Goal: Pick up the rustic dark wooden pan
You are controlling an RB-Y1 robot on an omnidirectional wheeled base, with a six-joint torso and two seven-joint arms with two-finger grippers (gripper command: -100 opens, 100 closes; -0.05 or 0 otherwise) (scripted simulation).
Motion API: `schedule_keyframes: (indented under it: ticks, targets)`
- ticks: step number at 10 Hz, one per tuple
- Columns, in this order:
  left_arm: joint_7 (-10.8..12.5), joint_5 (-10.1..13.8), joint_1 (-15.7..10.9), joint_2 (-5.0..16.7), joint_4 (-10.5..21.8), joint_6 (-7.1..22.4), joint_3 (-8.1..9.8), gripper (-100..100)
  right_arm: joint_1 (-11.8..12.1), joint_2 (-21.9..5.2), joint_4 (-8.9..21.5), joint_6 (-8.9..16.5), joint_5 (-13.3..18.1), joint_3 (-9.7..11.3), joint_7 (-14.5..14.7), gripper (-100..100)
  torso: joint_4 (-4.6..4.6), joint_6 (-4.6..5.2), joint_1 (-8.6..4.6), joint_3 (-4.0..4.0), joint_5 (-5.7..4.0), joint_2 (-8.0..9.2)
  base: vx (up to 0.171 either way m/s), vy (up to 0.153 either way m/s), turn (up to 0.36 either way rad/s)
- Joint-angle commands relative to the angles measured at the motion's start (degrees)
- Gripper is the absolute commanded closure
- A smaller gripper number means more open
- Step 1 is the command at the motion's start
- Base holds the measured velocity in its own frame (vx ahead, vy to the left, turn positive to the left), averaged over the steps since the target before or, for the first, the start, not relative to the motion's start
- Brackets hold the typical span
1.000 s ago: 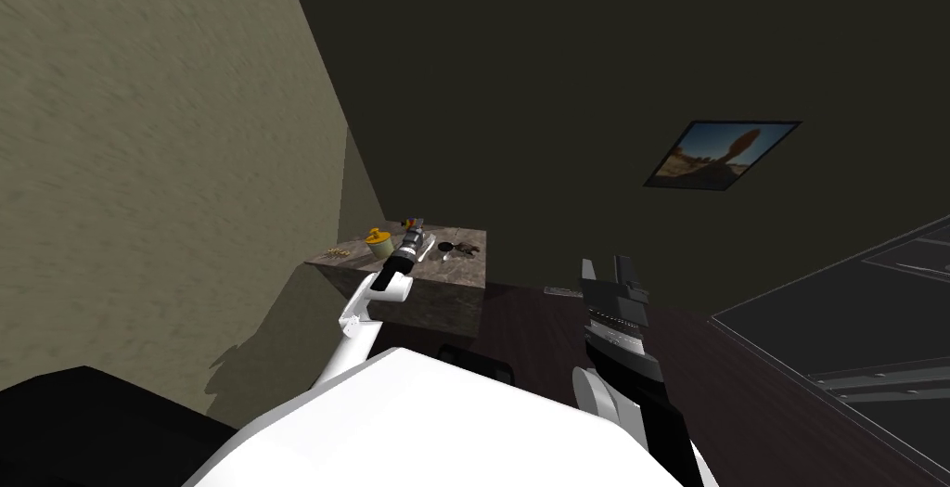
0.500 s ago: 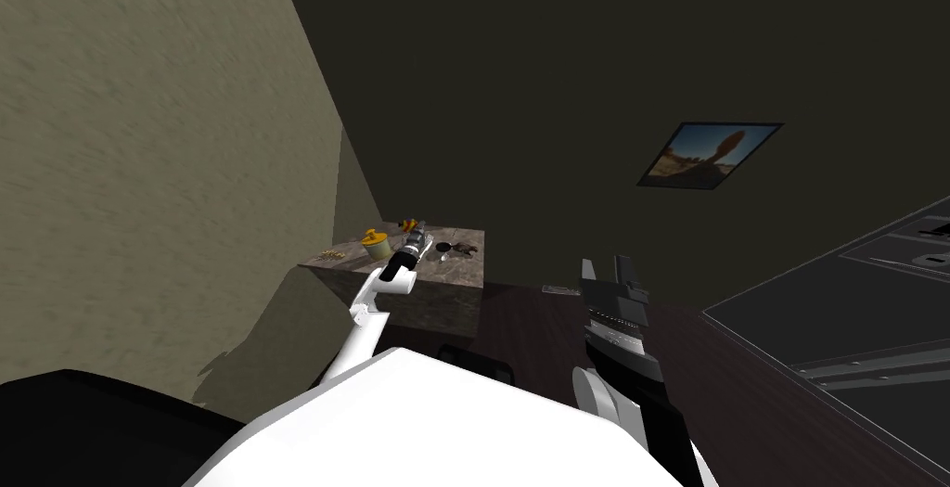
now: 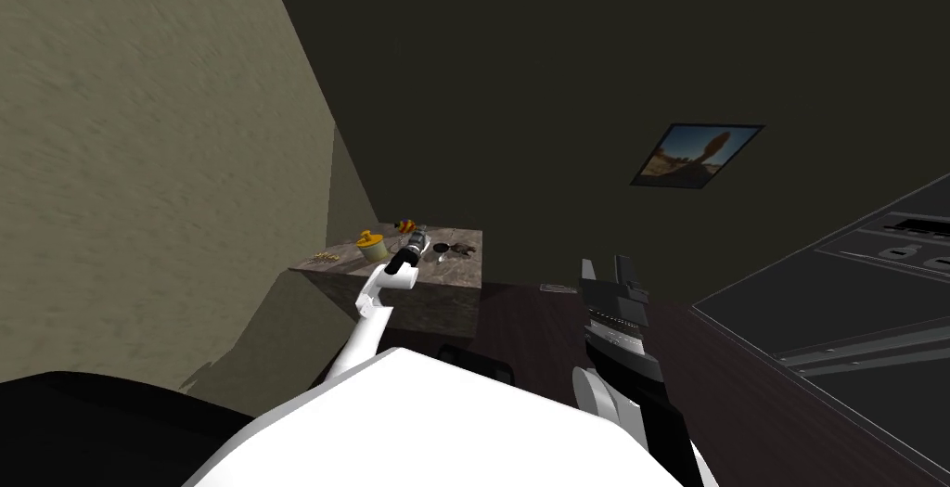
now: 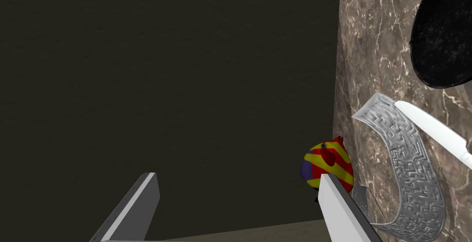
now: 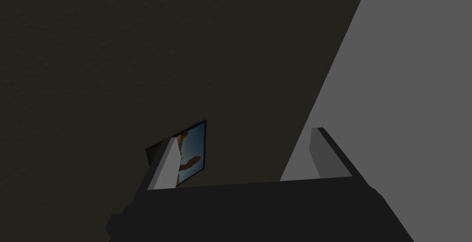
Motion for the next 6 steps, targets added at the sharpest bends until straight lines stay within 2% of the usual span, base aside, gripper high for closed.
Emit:
schedule_keyframes:
  ticks: [1, 2, 5, 6]
  targets:
    - [0.1, 0.0, -1.8, 0.0, 1.7, 2.9, 0.44, -100, 0.0, 0.0, 0.0, 0.0, 0.0, 0.0, 0.0, 0, 0.00, 0.00, 0.00, 0.00, 0.00, 0.00, 0.012, 0.005, -0.060]
    - [0.1, 0.0, -1.8, 0.0, 1.7, 4.3, 0.44, -100, 0.0, 0.0, 0.0, 0.0, 0.0, 0.0, 0.0, 0, 0.00, 0.02, 0.01, -0.01, 0.00, -0.02, 0.010, 0.007, -0.038]
    - [0.2, 0.1, -4.4, -0.1, 4.6, 9.3, 1.05, -100, 0.0, 0.0, 0.0, 0.0, 0.0, 0.0, 0.0, 0, 0.00, -0.01, 0.03, 0.00, 0.01, 0.00, 0.010, 0.009, -0.060]
    - [0.2, 0.1, -4.4, -0.1, 4.6, 10.1, 1.05, -100, 0.0, 0.0, 0.0, 0.0, 0.0, 0.0, 0.0, 0, 0.00, 0.01, 0.03, -0.01, 0.01, -0.01, 0.012, 0.013, -0.037]
